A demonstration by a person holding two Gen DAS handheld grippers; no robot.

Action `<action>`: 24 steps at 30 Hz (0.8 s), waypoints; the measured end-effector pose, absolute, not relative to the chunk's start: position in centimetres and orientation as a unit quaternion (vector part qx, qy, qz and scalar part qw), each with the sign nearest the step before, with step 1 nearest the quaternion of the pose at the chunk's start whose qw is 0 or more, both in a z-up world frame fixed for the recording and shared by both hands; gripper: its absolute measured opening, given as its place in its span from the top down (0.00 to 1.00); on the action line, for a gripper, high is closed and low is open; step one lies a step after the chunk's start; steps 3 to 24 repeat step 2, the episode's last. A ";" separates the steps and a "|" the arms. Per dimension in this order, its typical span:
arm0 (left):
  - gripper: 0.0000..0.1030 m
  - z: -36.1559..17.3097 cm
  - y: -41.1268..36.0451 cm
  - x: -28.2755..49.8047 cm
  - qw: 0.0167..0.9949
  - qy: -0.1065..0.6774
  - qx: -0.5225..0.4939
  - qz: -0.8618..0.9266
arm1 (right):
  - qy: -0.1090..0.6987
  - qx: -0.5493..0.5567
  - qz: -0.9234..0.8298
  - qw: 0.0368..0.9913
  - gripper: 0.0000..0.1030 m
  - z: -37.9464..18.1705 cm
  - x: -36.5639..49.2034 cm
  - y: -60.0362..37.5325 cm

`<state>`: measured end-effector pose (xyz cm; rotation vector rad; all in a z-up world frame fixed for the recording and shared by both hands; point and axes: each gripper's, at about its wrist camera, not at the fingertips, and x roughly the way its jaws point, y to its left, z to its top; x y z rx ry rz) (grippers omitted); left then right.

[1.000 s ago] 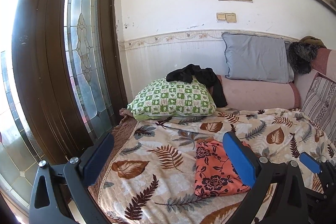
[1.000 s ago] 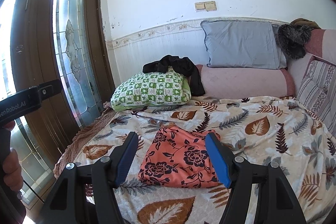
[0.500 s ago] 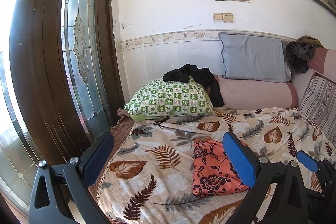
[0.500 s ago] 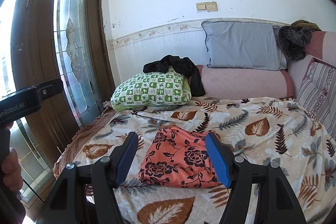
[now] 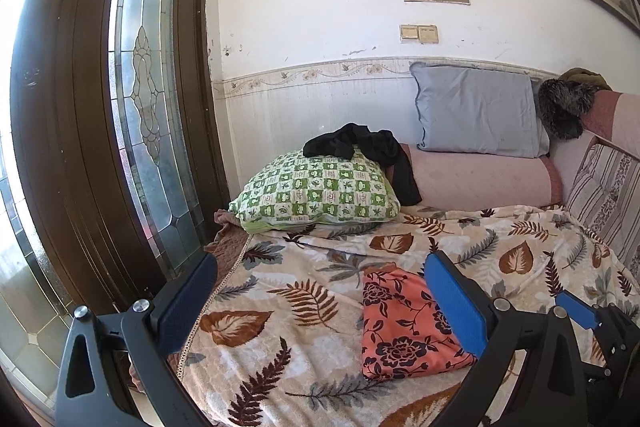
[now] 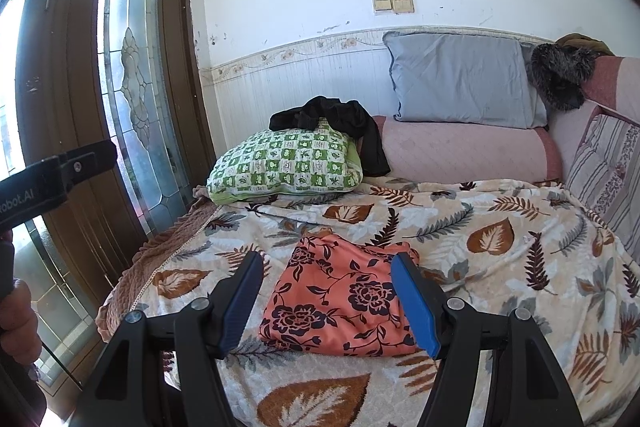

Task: Fold small clothes

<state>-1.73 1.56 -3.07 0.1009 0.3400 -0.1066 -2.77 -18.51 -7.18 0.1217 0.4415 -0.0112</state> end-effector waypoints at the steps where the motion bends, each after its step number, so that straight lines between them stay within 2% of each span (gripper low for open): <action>1: 0.00 -3.2 1.6 -1.5 0.983 0.171 0.049 -0.053 | 0.220 0.060 -0.006 0.974 0.31 -7.3 -2.7 -18.4; 24: 0.00 -3.4 1.6 -1.2 0.982 0.176 0.048 -0.053 | 0.222 0.061 -0.007 0.973 0.31 -7.4 -2.5 -18.5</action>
